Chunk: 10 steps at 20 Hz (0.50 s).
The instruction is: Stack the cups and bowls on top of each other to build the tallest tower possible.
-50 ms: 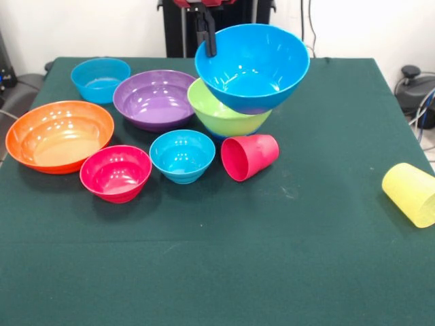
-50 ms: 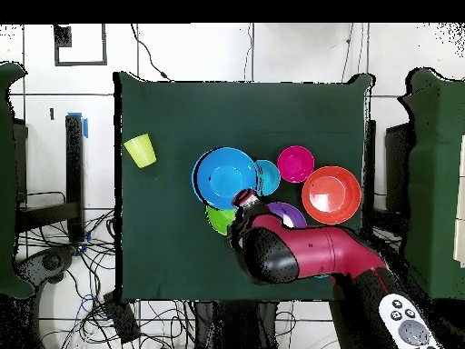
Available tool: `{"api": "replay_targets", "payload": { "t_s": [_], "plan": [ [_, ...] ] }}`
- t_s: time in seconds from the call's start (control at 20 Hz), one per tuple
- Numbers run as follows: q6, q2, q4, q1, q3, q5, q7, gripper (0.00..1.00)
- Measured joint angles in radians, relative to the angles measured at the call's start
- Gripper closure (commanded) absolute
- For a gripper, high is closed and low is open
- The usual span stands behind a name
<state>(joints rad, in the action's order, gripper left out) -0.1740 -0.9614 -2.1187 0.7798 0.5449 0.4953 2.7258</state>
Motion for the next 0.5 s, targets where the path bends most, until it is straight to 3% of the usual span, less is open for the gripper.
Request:
{"api": "replay_targets", "payload": {
  "t_s": [0.5],
  "plan": [
    [0.000, -0.030, -0.029, 0.020, 0.043, -0.017, 0.000, 1.00]
  ]
}}
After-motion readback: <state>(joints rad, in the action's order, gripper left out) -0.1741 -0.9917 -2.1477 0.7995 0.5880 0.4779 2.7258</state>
